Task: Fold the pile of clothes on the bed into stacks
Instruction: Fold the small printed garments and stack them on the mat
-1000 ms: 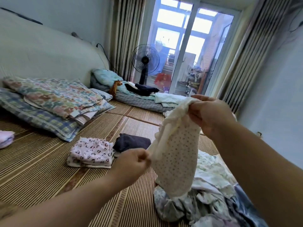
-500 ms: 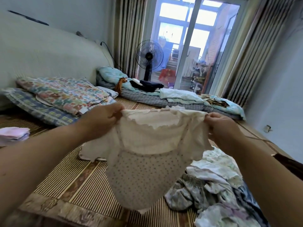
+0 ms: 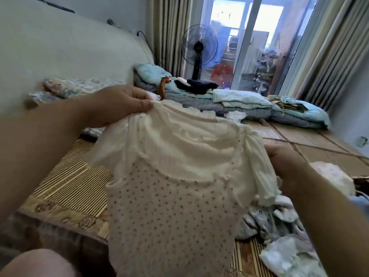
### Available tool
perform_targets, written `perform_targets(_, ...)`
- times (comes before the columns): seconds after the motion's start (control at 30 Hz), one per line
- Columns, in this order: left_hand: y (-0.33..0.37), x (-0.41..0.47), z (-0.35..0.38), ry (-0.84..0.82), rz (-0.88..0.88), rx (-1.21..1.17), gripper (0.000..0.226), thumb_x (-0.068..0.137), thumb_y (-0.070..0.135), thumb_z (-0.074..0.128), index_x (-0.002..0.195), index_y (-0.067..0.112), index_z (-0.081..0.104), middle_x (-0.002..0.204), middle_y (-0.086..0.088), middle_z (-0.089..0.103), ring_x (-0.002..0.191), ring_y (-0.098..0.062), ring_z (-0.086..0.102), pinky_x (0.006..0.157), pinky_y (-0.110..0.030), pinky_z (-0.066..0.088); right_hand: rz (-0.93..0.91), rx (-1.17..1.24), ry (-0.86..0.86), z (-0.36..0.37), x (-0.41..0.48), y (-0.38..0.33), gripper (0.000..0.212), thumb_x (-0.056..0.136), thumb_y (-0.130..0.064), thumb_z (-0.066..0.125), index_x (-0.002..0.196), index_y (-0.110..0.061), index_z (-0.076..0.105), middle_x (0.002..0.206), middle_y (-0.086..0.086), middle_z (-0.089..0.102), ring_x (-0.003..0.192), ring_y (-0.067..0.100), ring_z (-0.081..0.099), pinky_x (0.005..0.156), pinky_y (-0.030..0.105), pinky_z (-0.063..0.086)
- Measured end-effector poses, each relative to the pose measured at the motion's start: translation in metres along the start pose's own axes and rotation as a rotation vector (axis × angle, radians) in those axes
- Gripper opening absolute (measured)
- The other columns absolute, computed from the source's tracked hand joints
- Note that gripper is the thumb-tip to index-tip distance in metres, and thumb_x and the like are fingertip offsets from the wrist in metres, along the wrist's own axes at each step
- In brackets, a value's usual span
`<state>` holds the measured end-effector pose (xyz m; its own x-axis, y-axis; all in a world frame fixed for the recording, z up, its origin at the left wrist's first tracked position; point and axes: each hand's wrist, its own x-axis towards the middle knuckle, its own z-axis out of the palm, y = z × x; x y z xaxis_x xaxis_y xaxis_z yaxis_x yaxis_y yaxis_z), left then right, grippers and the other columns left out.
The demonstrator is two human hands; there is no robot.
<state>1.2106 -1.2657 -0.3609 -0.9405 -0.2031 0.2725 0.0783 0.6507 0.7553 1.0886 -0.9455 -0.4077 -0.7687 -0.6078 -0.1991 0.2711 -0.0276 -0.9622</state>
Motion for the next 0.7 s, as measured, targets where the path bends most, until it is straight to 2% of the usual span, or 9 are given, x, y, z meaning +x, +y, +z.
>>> perform_targets(0.1, -0.054, 0.034, 0.041, -0.080, -0.174, 0.114, 0.020, 0.096, 0.025, 0.058, 0.080, 0.026, 0.070, 0.085, 0.004, 0.067, 0.087, -0.010, 0.055, 0.069, -0.019, 0.045, 0.175, -0.070, 0.163, -0.013, 0.048, 0.047, 0.049, 0.095, -0.006, 0.041, 0.058, 0.003, 0.072, 0.061, 0.016, 0.067, 0.048, 0.026, 0.066, 0.039, 0.030, 0.052)
perform_targets(0.17, -0.088, 0.050, 0.077, -0.067, -0.288, 0.275, 0.013, 0.096, 0.029, 0.057, 0.103, 0.026, 0.068, 0.107, -0.003, 0.066, 0.095, -0.016, 0.057, 0.072, -0.022, 0.041, 0.229, -0.225, 0.301, -0.026, 0.081, 0.086, 0.026, 0.095, -0.003, 0.046, 0.080, -0.001, 0.067, 0.069, 0.012, 0.064, 0.055, 0.024, 0.063, 0.050, 0.034, 0.055)
perform_targets(0.27, -0.135, 0.049, 0.130, -0.167, -0.438, 0.358, 0.045, 0.095, 0.032, 0.057, 0.138, 0.020, 0.050, 0.137, -0.006, 0.055, 0.118, -0.026, 0.055, 0.093, -0.027, 0.042, 0.220, -0.684, 0.398, -0.043, 0.116, 0.139, 0.014, 0.092, -0.006, 0.055, 0.079, -0.011, 0.061, 0.078, 0.008, 0.059, 0.071, 0.026, 0.057, 0.078, 0.041, 0.052)
perform_targets(0.33, -0.159, 0.036, 0.156, -0.261, -0.459, 0.325, 0.052, 0.093, 0.033, 0.061, 0.141, 0.022, 0.046, 0.142, -0.002, 0.051, 0.124, -0.023, 0.051, 0.098, -0.029, 0.039, 0.171, -0.761, 0.399, -0.047, 0.126, 0.163, 0.020, 0.092, -0.014, 0.056, 0.073, -0.014, 0.063, 0.083, 0.011, 0.061, 0.078, 0.026, 0.057, 0.072, 0.037, 0.046)
perform_targets(0.43, -0.191, 0.017, 0.173, -0.297, -0.470, 0.383, 0.057, 0.085, 0.033, 0.067, 0.139, 0.024, 0.050, 0.140, -0.003, 0.054, 0.123, -0.021, 0.053, 0.096, -0.025, 0.041, 0.126, -0.936, 0.404, -0.042, 0.124, 0.180, 0.026, 0.090, -0.040, 0.058, 0.092, -0.018, 0.071, 0.091, 0.001, 0.069, 0.076, 0.015, 0.059, 0.058, 0.025, 0.041)
perform_targets(0.5, -0.207, 0.005, 0.175, -0.249, -0.546, 0.469, 0.061, 0.081, 0.041, 0.066, 0.138, 0.024, 0.050, 0.136, -0.009, 0.055, 0.123, -0.026, 0.052, 0.096, -0.030, 0.043, 0.179, -1.117, 0.347, -0.035, 0.120, 0.184, 0.037, 0.083, -0.052, 0.063, 0.085, -0.016, 0.071, 0.080, -0.001, 0.069, 0.069, 0.014, 0.061, 0.056, 0.027, 0.041)
perform_targets(0.6, -0.220, -0.007, 0.172, -0.163, -0.632, 0.628, 0.062, 0.080, 0.055, 0.061, 0.133, 0.024, 0.051, 0.134, -0.010, 0.055, 0.123, -0.029, 0.050, 0.099, -0.035, 0.041, 0.186, -1.430, 0.299, -0.025, 0.117, 0.187, 0.032, 0.080, -0.042, 0.067, 0.075, -0.011, 0.071, 0.073, 0.003, 0.067, 0.069, 0.020, 0.062, 0.059, 0.031, 0.046)
perform_targets(0.67, -0.224, -0.009, 0.170, -0.083, -0.595, 0.567, 0.027, 0.086, 0.045, 0.059, 0.103, 0.024, 0.063, 0.115, -0.005, 0.066, 0.106, -0.025, 0.059, 0.086, -0.032, 0.046, 0.177, -1.395, 0.321, -0.023, 0.117, 0.183, 0.019, 0.083, -0.030, 0.063, 0.079, -0.012, 0.070, 0.081, 0.005, 0.069, 0.077, 0.023, 0.063, 0.065, 0.031, 0.048)
perform_targets(0.7, -0.224, -0.009, 0.169, -0.065, -0.581, 0.515, 0.016, 0.088, 0.038, 0.058, 0.090, 0.023, 0.062, 0.103, -0.003, 0.069, 0.095, -0.023, 0.062, 0.079, -0.031, 0.047, 0.186, -1.253, 0.357, -0.025, 0.117, 0.178, 0.013, 0.082, -0.024, 0.062, 0.078, -0.013, 0.068, 0.081, 0.006, 0.068, 0.077, 0.023, 0.062, 0.066, 0.031, 0.048)
